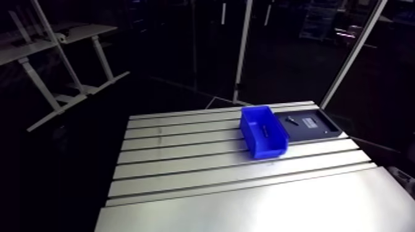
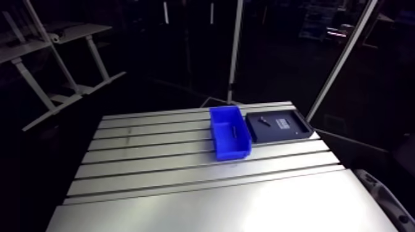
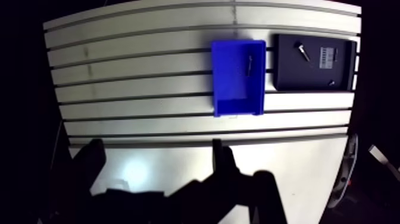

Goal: Pick up the M10 bolt from the tray and put it into the blue bin.

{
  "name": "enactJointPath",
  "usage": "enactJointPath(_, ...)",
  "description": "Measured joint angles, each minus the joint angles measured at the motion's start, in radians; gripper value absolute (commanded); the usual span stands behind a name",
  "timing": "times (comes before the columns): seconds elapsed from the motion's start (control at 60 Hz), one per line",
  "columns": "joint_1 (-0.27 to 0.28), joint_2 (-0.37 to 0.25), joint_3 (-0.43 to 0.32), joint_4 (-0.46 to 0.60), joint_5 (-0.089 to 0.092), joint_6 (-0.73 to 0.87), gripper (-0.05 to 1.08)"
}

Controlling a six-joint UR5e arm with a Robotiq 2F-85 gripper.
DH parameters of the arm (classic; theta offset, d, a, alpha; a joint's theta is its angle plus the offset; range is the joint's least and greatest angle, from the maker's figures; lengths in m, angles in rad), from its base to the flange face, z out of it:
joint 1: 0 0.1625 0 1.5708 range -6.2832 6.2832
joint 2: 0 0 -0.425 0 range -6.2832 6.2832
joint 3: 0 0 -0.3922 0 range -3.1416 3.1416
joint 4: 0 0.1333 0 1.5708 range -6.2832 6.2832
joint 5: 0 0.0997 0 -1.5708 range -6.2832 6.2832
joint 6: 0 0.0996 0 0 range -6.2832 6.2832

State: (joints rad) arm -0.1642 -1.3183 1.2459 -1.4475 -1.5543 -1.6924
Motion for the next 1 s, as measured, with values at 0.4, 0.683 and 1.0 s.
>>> enactJointPath(0.4, 0.000, -0.072, 0.047, 0.007, -0.040, -0.004, 0.03)
enactJointPath(0.683, -0.004, -0.084, 0.061, 0.008, -0.067, -0.012, 0.03)
enactJointPath(1.0, -0.036, -0.085, 0.068, 0.003, -0.087, -0.102, 0.03)
